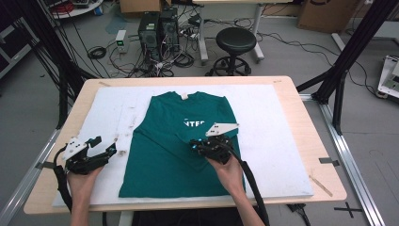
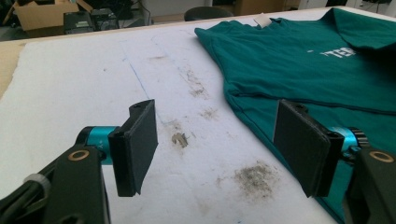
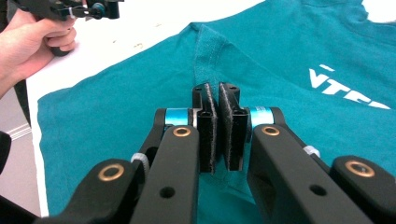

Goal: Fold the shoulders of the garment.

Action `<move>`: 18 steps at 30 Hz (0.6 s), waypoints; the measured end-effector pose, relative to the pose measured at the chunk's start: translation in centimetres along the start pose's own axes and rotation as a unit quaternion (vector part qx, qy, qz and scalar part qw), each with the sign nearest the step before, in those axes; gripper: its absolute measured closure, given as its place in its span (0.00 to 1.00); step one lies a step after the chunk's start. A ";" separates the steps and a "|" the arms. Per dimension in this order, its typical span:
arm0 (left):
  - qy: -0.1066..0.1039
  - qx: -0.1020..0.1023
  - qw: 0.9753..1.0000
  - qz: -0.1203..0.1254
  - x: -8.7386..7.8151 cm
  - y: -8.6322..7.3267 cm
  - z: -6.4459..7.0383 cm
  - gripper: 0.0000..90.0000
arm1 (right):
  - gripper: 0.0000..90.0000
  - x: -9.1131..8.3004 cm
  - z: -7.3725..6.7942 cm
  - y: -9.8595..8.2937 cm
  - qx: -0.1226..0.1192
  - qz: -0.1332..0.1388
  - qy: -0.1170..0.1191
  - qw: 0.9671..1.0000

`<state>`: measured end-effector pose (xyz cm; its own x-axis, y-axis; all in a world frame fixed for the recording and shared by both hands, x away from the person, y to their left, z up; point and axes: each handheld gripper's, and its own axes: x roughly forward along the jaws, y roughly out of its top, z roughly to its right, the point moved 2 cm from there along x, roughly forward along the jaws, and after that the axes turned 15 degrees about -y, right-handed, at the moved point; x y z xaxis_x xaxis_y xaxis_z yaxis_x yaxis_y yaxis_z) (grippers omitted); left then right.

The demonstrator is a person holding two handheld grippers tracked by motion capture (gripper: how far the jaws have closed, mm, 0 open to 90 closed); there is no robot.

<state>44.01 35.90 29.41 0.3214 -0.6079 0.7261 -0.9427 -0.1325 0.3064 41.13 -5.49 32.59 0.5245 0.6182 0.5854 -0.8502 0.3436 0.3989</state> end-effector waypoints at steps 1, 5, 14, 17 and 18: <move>0.000 0.000 1.000 0.000 0.0 0.0 0.0 0.34 | 0.96 0.2 -0.2 0.1 0.000 0.000 0.001 1.000; 0.000 0.000 1.000 0.000 0.0 0.0 0.0 0.34 | 0.96 1.2 -1.0 0.3 -0.003 0.000 0.009 1.000; -0.001 0.003 1.000 -0.003 0.0 0.0 0.0 0.34 | 0.96 3.2 -2.9 0.4 -0.012 -0.007 0.029 0.999; -0.001 0.001 1.000 -0.002 0.0 0.0 0.0 0.34 | 0.96 3.6 -3.2 0.4 -0.010 -0.010 0.032 0.999; -0.001 0.001 1.000 -0.002 0.0 0.0 0.0 0.34 | 0.96 3.6 -3.2 0.4 -0.010 -0.010 0.032 0.999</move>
<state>44.02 35.88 29.43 0.3256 -0.6083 0.7238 -0.9413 -0.1365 0.3086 42.55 -0.83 32.59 0.5381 0.6548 0.5307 -0.8405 0.3701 0.3957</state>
